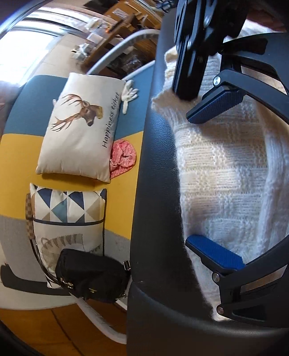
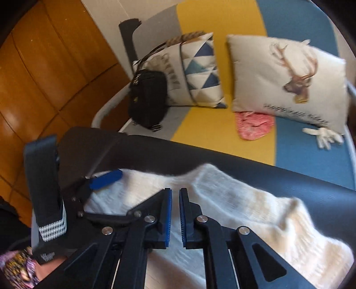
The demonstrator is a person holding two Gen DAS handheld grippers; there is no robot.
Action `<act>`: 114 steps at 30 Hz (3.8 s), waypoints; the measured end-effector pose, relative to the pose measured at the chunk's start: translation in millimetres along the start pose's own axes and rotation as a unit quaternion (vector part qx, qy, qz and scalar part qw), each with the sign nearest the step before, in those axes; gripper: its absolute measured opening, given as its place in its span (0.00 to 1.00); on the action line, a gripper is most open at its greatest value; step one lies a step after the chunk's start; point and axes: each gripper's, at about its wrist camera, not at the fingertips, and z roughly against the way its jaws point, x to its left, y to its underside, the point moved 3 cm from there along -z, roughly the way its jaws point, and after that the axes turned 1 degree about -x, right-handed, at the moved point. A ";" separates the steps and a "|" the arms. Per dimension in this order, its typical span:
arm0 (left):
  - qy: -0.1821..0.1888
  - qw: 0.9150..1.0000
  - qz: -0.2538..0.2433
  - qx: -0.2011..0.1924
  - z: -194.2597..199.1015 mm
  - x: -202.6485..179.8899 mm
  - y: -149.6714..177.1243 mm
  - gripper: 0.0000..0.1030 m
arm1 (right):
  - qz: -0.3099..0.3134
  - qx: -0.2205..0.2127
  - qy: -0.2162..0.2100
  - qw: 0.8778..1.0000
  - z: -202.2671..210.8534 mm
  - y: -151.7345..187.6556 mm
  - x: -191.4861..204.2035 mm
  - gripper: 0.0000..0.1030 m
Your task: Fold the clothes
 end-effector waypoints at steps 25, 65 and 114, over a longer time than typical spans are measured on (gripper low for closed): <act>-0.032 0.999 -0.027 0.009 -6.9 -6.1 2.3 0.99 | -0.020 -0.038 0.081 0.996 -5.6 -0.5 -13.6 0.09; -0.036 0.999 -0.028 0.005 -8.3 -6.7 4.4 0.99 | -0.085 -0.069 0.238 0.965 54.6 47.5 -84.0 0.08; -0.046 0.998 -0.033 0.003 -7.8 -8.1 5.6 0.99 | -0.146 -0.079 0.250 0.954 103.7 90.0 -119.2 0.05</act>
